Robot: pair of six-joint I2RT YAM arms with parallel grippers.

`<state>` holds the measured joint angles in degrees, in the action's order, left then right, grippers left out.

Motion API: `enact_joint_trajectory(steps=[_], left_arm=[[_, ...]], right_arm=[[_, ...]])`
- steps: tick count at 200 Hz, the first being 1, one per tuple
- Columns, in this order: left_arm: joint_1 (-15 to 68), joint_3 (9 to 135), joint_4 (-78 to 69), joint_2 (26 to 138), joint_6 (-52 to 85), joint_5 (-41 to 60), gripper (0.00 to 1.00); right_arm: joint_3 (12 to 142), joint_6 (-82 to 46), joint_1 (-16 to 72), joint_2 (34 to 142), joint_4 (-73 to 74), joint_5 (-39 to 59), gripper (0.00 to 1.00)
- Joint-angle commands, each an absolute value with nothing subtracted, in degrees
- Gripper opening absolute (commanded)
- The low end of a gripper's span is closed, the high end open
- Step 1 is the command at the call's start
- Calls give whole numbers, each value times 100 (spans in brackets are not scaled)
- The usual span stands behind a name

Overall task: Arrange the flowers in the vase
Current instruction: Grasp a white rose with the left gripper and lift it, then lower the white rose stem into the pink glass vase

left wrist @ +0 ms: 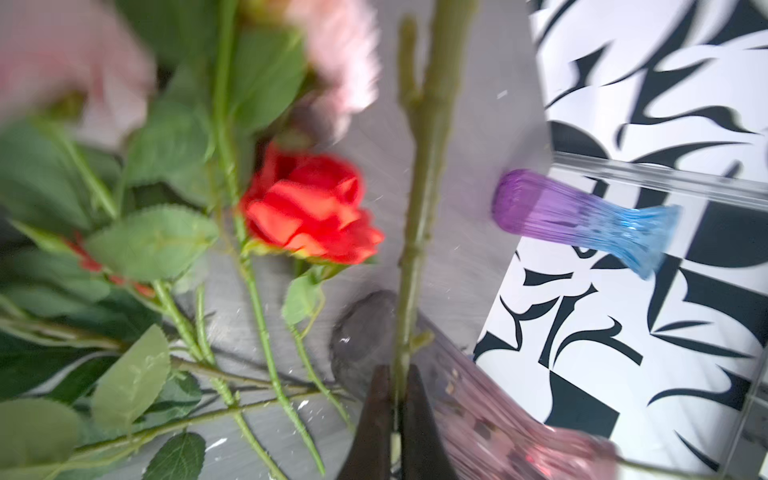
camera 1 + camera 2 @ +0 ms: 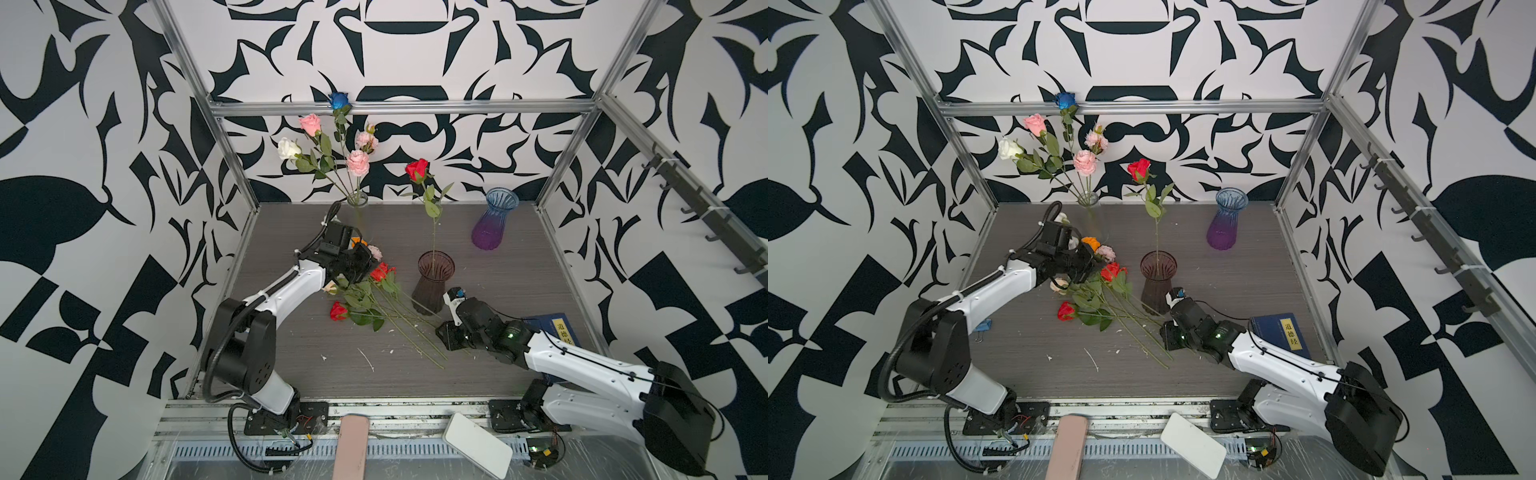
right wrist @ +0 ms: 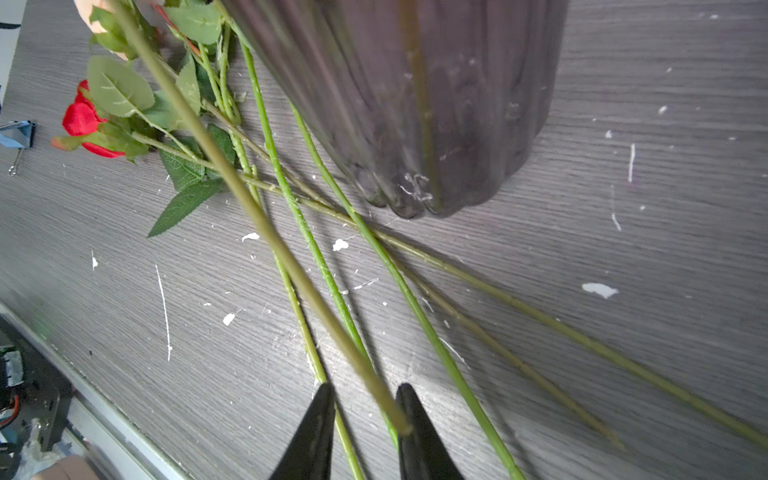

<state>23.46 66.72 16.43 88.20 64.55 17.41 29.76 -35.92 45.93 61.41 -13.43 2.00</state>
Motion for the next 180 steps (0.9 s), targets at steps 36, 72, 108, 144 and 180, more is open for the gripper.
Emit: enact_joint_trajectory(steps=[36, 72, 108, 144, 180], left_arm=[[2325, 8039, 1945, 7534, 4603, 724, 0], [2511, 8513, 1602, 7348, 4129, 747, 0], [2815, 8976, 1665, 7484, 3572, 499, 0], [3154, 9471, 1847, 7948, 3052, 262, 0], [3812, 9734, 1895, 8393, 2297, -758, 0]], right_arm=[[2922, -4014, 4432, 5911, -1578, -370, 29], [2348, -4506, 4175, 5233, -1473, -466, 28], [2239, -4666, 4078, 5054, -1491, -475, 28], [2312, -4693, 4075, 5020, -1597, -479, 27], [2169, -4896, 4068, 4712, -1718, -592, 27]])
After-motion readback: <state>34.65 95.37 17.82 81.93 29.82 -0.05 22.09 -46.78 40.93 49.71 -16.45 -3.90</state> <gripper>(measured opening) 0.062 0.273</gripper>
